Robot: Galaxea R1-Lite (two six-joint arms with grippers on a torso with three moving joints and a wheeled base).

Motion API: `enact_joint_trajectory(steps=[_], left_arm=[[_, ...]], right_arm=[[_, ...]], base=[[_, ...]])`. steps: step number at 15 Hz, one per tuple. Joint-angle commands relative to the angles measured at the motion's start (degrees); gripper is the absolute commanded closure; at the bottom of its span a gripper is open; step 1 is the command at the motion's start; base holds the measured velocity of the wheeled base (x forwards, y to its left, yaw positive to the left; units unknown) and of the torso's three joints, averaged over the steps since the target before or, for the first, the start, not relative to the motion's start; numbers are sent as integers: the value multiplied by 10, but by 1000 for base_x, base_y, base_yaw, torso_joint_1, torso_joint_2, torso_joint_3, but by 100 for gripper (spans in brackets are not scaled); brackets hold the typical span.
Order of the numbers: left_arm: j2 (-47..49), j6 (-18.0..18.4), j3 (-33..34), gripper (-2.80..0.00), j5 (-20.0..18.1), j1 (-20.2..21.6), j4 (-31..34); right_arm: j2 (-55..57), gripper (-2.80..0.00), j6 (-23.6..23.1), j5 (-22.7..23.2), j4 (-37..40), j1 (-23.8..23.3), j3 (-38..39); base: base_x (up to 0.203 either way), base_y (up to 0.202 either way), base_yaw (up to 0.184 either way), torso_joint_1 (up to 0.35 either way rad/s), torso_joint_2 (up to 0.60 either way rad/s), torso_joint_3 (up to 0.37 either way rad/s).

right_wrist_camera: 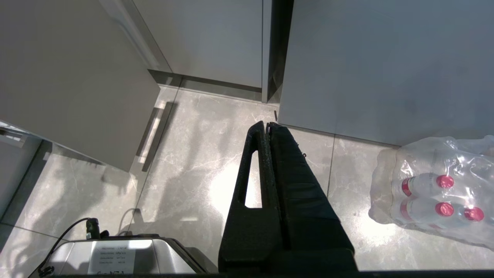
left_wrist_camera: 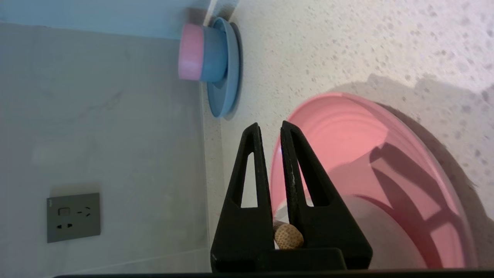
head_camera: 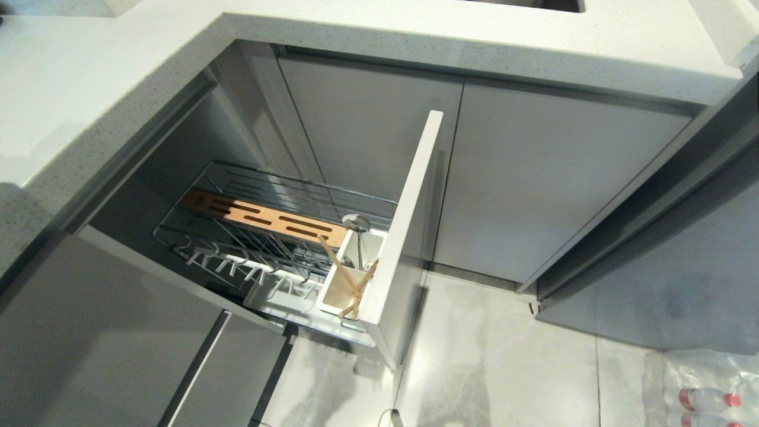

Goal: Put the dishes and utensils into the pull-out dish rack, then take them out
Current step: Take the chopsticks out of the cupboard

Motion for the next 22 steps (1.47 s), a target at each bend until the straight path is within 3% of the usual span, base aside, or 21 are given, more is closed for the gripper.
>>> enact_joint_trajectory(steps=[1, 22], left_arm=[[6, 3, -11, 0, -1, 0, -2], [23, 6, -18, 0, 0, -2, 1]], right_arm=[[0, 0, 0, 0, 0, 0, 1], [0, 0, 0, 0, 0, 0, 1]], base=[[0, 0, 0, 0, 0, 0], [0, 0, 0, 0, 0, 0]])
